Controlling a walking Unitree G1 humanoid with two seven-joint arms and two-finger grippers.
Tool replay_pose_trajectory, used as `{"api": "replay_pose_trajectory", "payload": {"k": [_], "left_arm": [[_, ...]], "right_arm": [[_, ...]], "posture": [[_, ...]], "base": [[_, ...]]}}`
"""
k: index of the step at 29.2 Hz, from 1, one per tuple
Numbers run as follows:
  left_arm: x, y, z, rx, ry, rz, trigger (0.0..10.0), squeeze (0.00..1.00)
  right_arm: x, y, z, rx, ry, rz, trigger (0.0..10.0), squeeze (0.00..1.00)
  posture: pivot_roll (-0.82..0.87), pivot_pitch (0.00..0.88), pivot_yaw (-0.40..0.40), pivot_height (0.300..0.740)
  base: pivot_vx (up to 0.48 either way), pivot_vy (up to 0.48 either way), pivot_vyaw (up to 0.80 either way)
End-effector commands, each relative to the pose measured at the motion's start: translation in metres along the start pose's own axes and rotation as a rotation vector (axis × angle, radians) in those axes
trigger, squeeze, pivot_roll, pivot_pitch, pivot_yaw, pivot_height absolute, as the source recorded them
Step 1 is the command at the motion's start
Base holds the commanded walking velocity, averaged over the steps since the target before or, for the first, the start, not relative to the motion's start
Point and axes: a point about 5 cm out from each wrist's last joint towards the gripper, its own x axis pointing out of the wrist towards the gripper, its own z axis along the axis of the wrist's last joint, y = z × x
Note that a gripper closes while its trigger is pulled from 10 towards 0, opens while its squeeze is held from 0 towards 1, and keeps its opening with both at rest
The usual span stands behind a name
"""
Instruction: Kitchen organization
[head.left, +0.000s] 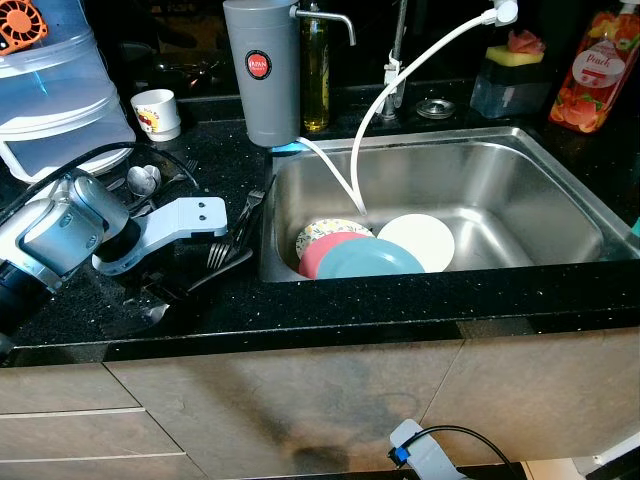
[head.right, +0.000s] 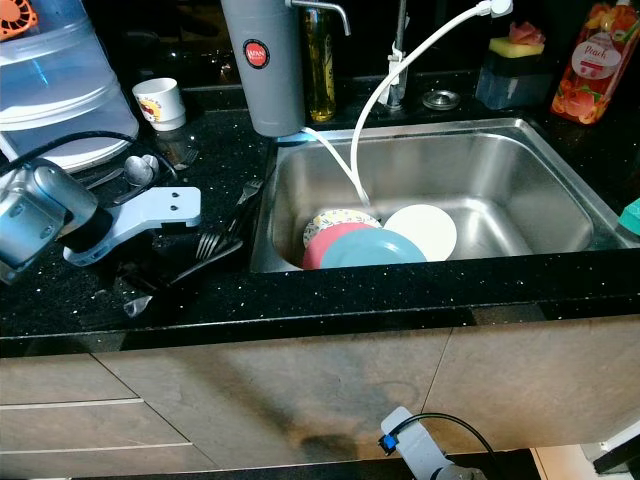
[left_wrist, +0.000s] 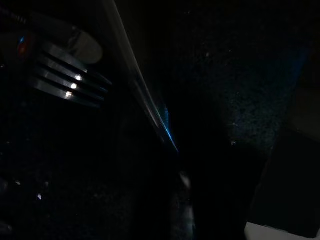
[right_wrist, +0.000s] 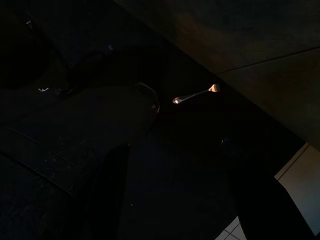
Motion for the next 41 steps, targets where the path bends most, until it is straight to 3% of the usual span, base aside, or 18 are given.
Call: {"api": "replay_pose_trajectory", "payload": {"k": [1,9,12,16,17,20,22,26,27,28,31,33,36,38,41], "left_arm": [[0.013,-0.003,-0.018,-0.057,0.073,-0.027,0.0,0.0],[0.013,-0.003,-0.021,-0.074,0.07,-0.023,0.0,0.0],[0.011,-0.001,-0.016,-0.096,0.008,-0.007,0.0,0.0],[0.003,-0.005,0.004,-0.129,-0.182,-0.082,0.0,0.0],[0.003,-0.005,0.004,-0.129,-0.182,-0.082,0.0,0.0],[-0.003,-0.011,0.014,-0.122,-0.284,-0.142,0.0,0.0],[-0.01,-0.018,0.025,-0.087,-0.412,-0.219,0.0,0.0],[-0.016,-0.021,0.031,-0.08,-0.491,-0.261,0.0,0.0],[-0.024,-0.025,0.037,-0.078,-0.583,-0.315,0.0,0.0],[-0.024,-0.025,0.037,-0.078,-0.583,-0.315,0.0,0.0],[-0.041,-0.031,0.049,-0.066,-0.765,-0.415,0.0,0.0],[-0.041,-0.031,0.049,-0.066,-0.765,-0.415,0.0,0.0],[-0.055,-0.038,0.06,-0.032,-0.976,-0.508,0.0,0.0],[-0.057,-0.04,0.063,-0.022,-1.028,-0.526,0.0,0.0],[-0.061,-0.044,0.073,-0.003,-1.214,-0.552,0.0,0.0]], "right_arm": [[0.0,0.0,0.0,0.001,-0.003,-0.003,10.0,0.0],[0.0,0.0,0.0,-0.005,-0.002,-0.006,10.0,0.0],[0.0,0.0,0.0,-0.005,-0.002,-0.007,10.0,0.0],[0.0,0.0,0.0,-0.003,-0.002,-0.008,10.0,0.0],[0.0,0.0,0.0,-0.003,-0.002,-0.008,10.0,0.0],[0.0,0.0,0.0,-0.003,-0.002,-0.008,10.0,0.0],[0.0,0.0,0.001,-0.005,0.0,-0.007,10.0,0.0],[0.0,0.0,0.001,-0.004,0.0,-0.008,10.0,0.0],[0.0,0.0,0.001,-0.003,-0.001,-0.008,10.0,0.0],[0.0,0.0,0.001,-0.003,-0.001,-0.008,10.0,0.0],[0.0,0.0,0.0,-0.002,0.0,-0.01,10.0,0.0],[0.0,0.0,0.0,-0.002,0.0,-0.01,10.0,0.0],[0.0,0.0,0.0,-0.003,0.003,-0.011,10.0,0.0],[0.0,0.0,0.0,-0.004,0.004,-0.011,10.0,0.0],[0.0,-0.001,-0.001,-0.004,0.006,-0.012,10.0,0.0]], "posture": [[0.03,0.014,0.048,0.74],[0.04,0.012,0.045,0.74],[0.04,0.01,0.045,0.74],[0.04,0.006,0.045,0.74],[0.04,0.006,0.045,0.74],[0.04,0.003,0.044,0.74],[0.04,0.001,0.043,0.74],[0.04,0.0,0.043,0.74],[0.04,0.0,0.045,0.74],[0.04,0.0,0.045,0.74],[0.04,0.0,0.043,0.74],[0.04,0.0,0.043,0.74],[0.04,0.0,0.039,0.74],[0.04,0.0,0.039,0.74],[0.04,0.0,0.04,0.74]], "base": [[0.0,0.0,0.0],[0.0,0.0,0.0],[0.0,0.0,0.0],[0.0,0.0,0.0],[0.0,0.0,0.0],[0.0,0.0,0.0],[0.0,0.0,0.0],[0.0,0.0,0.0],[0.0,0.0,0.0],[0.0,0.0,0.0],[0.0,0.0,0.0],[0.0,0.0,0.0],[0.0,0.0,0.0],[0.0,0.0,0.0],[0.0,0.0,0.0]]}}
